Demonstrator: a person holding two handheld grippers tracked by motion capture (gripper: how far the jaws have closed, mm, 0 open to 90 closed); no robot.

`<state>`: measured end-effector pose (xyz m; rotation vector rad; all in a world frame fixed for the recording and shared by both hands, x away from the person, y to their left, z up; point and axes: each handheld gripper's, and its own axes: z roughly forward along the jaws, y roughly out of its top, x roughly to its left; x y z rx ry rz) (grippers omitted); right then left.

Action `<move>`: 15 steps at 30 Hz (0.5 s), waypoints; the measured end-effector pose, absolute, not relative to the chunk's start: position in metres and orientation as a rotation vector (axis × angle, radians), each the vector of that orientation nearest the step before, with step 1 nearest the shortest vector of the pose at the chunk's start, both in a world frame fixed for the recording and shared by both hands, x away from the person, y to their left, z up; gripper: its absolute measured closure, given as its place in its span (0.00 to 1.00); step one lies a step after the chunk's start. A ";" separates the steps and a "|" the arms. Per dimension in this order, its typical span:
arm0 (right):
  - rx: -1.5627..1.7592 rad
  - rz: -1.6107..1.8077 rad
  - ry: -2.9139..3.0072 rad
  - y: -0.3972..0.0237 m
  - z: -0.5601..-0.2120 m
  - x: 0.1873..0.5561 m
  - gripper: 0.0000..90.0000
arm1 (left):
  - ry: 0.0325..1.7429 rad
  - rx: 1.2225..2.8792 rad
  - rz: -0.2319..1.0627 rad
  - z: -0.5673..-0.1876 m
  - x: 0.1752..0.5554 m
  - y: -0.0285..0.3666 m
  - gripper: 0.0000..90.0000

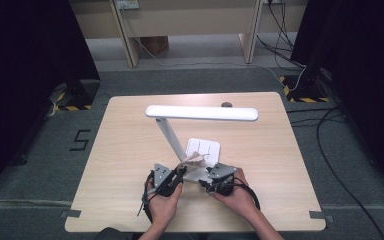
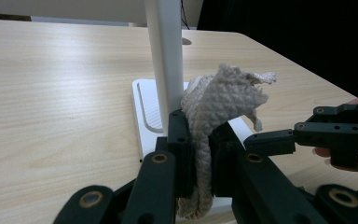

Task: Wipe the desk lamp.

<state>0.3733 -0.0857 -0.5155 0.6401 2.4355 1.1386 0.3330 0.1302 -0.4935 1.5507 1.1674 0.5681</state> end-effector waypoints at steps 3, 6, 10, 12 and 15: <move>0.640 1.139 2.436 -0.086 -0.516 0.373 0.51 | 1.178 1.554 0.558 -0.493 0.332 0.134 0.91; 0.638 1.138 2.437 -0.086 -0.515 0.373 0.51 | 1.198 1.548 0.542 -0.492 0.331 0.139 0.91; 0.638 1.137 2.437 -0.086 -0.515 0.373 0.51 | 1.225 1.536 0.534 -0.489 0.330 0.149 0.91; 0.638 1.137 2.437 -0.086 -0.515 0.373 0.51 | 1.247 1.527 0.539 -0.487 0.331 0.157 0.91; 0.642 1.136 2.439 -0.086 -0.515 0.373 0.51 | 1.275 1.498 0.551 -0.481 0.334 0.172 0.91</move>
